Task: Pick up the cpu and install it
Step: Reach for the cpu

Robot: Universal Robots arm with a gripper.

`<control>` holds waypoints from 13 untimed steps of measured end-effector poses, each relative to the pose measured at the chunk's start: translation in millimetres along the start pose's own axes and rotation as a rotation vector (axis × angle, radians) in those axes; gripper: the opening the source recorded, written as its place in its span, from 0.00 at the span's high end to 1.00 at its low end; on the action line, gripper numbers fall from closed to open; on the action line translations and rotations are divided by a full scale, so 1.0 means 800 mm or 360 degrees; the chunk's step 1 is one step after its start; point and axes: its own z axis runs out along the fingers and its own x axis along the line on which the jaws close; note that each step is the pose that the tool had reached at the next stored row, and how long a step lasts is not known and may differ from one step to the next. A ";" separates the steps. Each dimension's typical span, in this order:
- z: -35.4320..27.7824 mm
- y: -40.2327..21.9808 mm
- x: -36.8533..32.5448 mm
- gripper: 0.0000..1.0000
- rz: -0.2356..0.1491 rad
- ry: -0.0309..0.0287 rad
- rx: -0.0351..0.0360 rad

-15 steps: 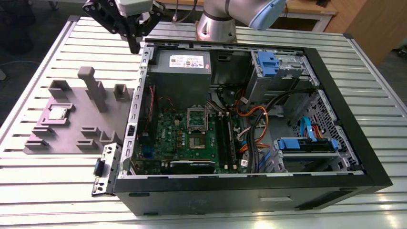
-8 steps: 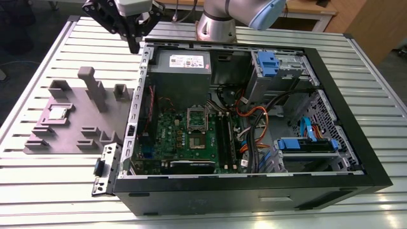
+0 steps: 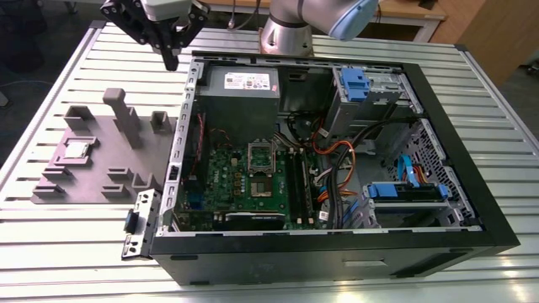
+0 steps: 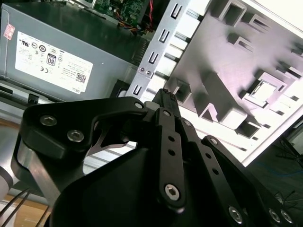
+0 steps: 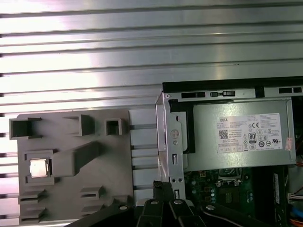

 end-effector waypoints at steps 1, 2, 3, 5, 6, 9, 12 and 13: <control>0.0000 -0.0001 0.0018 0.89 0.0000 -0.00001 0.0000; 0.0000 -0.0003 0.0035 0.89 0.0000 -0.00001 0.0000; -0.0001 -0.0004 0.0055 0.89 0.0000 -0.00001 0.0000; -0.0001 -0.0007 0.0090 0.89 0.0000 -0.00002 0.0000; -0.0002 -0.0008 0.0108 0.89 0.0000 -0.00001 0.0000; -0.0003 -0.0012 0.0158 0.89 0.0000 -0.00001 0.0000; -0.0004 -0.0017 0.0220 0.89 0.0000 -0.00001 0.0000; -0.0005 -0.0019 0.0247 0.89 0.0000 0.00001 0.0000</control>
